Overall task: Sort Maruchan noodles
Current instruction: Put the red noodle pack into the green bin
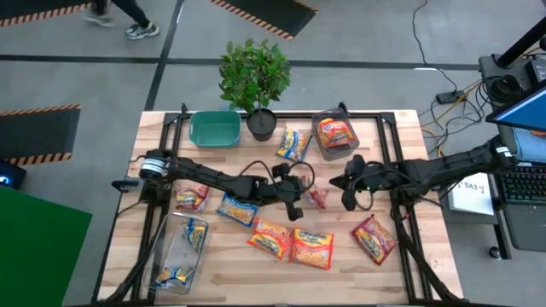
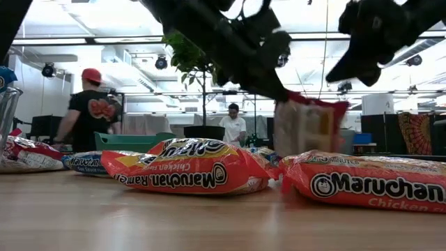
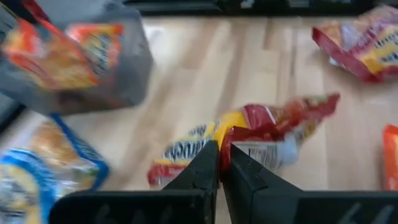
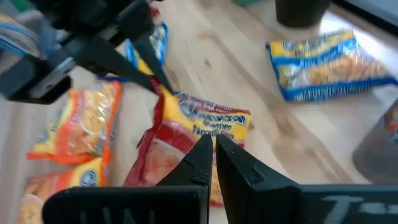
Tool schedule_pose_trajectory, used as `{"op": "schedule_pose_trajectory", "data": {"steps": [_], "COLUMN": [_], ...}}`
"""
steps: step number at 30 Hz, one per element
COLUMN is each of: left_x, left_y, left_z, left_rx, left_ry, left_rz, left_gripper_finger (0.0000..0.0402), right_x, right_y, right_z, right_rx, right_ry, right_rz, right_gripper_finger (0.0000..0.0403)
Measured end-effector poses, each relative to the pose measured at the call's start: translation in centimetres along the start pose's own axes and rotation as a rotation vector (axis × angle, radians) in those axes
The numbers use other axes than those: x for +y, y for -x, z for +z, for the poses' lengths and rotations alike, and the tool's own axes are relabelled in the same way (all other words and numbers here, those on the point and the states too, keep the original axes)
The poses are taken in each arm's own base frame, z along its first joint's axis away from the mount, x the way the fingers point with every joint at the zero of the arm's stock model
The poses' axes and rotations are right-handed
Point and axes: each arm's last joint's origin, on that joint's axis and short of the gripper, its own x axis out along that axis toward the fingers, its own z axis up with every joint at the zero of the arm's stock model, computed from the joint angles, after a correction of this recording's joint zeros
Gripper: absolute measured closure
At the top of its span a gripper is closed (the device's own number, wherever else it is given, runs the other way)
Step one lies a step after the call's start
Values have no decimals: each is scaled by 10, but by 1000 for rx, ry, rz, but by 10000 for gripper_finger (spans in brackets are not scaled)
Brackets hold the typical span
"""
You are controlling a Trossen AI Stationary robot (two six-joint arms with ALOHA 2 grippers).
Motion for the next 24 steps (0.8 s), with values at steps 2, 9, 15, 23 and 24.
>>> {"op": "schedule_pose_trajectory", "data": {"steps": [2,9,15,23,24], "left_x": [2,7,7,6,6], "left_y": [5,17,16,11,11], "left_z": [3,11,11,5,5], "left_rx": [-14,-41,-43,-25,-26], "left_ry": [2,23,37,61,62], "left_rz": [20,41,40,43,43], "left_gripper_finger": [401,402,402,402,402], "right_x": [-1,-5,-6,0,1], "right_y": [6,16,8,-17,-19], "right_z": [2,1,-8,-15,-14], "right_rx": [-28,-70,-33,37,46], "right_ry": [-2,-9,-19,18,22], "right_rz": [13,33,15,47,46], "right_gripper_finger": [390,390,390,366,354]}}
